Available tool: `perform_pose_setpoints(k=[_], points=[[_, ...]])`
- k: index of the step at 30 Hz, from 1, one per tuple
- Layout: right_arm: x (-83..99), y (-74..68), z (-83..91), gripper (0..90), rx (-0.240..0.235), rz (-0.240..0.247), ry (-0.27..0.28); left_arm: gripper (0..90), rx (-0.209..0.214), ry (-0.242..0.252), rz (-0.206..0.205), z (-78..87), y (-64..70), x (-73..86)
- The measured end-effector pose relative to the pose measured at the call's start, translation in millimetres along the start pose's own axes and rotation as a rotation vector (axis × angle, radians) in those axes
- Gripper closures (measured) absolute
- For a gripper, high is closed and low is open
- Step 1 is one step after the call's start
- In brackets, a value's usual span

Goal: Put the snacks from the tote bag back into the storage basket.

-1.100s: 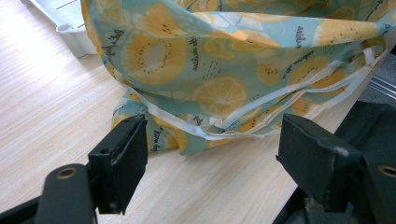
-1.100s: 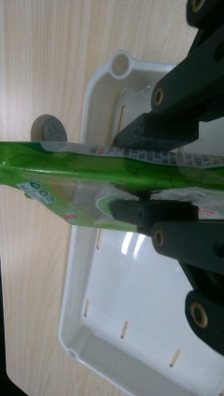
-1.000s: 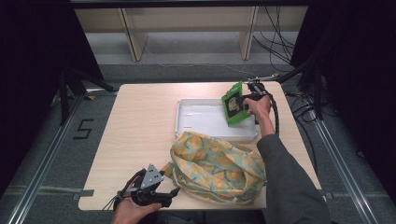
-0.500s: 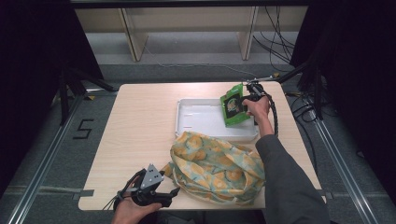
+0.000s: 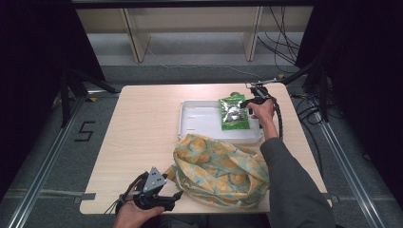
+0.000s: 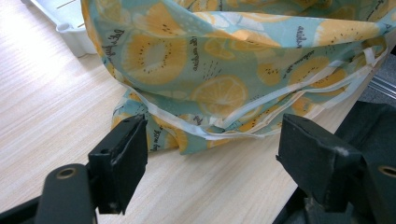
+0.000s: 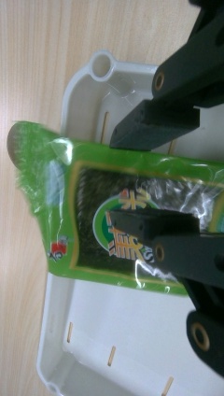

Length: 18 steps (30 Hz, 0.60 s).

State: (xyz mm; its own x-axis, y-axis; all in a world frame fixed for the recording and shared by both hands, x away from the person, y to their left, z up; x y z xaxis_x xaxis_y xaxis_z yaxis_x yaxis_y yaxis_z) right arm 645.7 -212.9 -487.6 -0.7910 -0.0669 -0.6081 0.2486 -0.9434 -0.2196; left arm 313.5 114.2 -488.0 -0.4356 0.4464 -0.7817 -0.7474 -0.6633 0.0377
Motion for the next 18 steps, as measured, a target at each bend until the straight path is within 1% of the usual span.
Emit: perform_pose_setpoints(k=[1, 2, 3, 4, 5, 6, 7, 8, 9, 10, 11, 12, 14, 15, 16, 17, 18], points=[[0.2, 3.4, 1.6, 60.5, -0.004, 0.043, -0.021, 23.7, -0.003, 0.005, 0.001, -0.3, 0.1, -0.1], [0.0, 2.9, 2.6, 60.5, 0.001, 0.030, -0.021, 23.7, 0.001, -0.001, 0.001, 0.1, 0.1, 0.1], [-0.8, 0.4, 2.0, 60.6, 0.013, -0.007, 0.006, 23.7, 0.000, 0.000, 0.000, 0.0, 0.0, 0.1], [-1.9, 1.0, 3.5, 60.5, 0.011, 0.012, 0.010, 23.7, 0.003, -0.004, 0.000, 0.3, 0.0, 0.1], [-1.3, -0.7, 4.6, 60.6, 0.000, -0.003, 0.000, 23.7, -0.007, 0.005, -0.004, -0.2, -0.5, -0.2], [-1.9, -2.0, 7.3, 60.5, -0.004, -0.011, -0.012, 23.7, -0.006, -0.002, -0.008, 0.3, -0.8, -0.1], [-4.3, 0.0, 6.5, 60.5, 0.000, 0.027, 0.038, 23.7, -0.012, -0.001, -0.033, 0.6, -2.5, -0.7], [-3.2, -2.9, 10.9, 60.5, -0.007, 0.005, -0.002, 23.7, -0.012, -0.001, -0.032, 0.5, -2.6, -0.7], [-4.6, 0.5, 11.3, 60.5, -0.014, 0.049, 0.011, 23.7, -0.013, -0.001, -0.034, 0.5, -2.7, -0.8], [-4.7, -1.4, 13.3, 60.4, -0.019, 0.042, 0.015, 23.7, -0.013, -0.002, -0.033, 0.5, -2.6, -0.8], [-6.1, -2.1, 11.2, 60.3, -0.032, 0.054, 0.069, 23.7, -0.015, 0.000, -0.032, 0.4, -2.6, -0.8], [-5.5, -1.8, 13.3, 60.1, -0.026, 0.063, 0.051, 23.7, -0.015, -0.001, -0.033, 0.5, -2.8, -0.9], [-4.5, -4.4, 17.5, 60.0, -0.030, 0.071, 0.035, 23.7, -0.016, 0.000, -0.034, 0.6, -3.2, -0.9], [-4.4, -5.1, 20.5, 59.8, -0.034, 0.091, 0.027, 23.7, -0.011, 0.005, -0.031, 0.3, -3.1, -1.0], [-3.1, -13.0, 22.7, 59.7, -0.074, 0.033, 0.020, 23.7, -0.011, 0.003, -0.032, 0.5, -3.2, -1.1], [-4.7, -10.0, 24.2, 59.6, -0.049, 0.092, 0.046, 23.7, -0.011, 0.005, -0.031, 0.4, -3.1, -1.2], [-4.0, -14.4, 27.1, 59.4, -0.064, 0.058, 0.034, 23.7, -0.011, 0.006, -0.031, 0.3, -3.2, -1.3]])
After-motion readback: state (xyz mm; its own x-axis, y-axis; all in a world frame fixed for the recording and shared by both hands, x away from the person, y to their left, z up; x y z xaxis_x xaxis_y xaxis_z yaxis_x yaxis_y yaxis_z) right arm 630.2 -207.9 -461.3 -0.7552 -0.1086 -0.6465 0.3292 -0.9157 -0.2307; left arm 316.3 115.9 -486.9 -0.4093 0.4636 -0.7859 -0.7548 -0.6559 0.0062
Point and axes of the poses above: each handheld gripper's, and its own axes: z roughly backward along the jaws, x roughly out of its underside, y roughly to its right, the point moved 5 cm from there along -z, roughly forward along the jaws, and after that the axes turned 3 degrees about x, right-handed, at the moved point
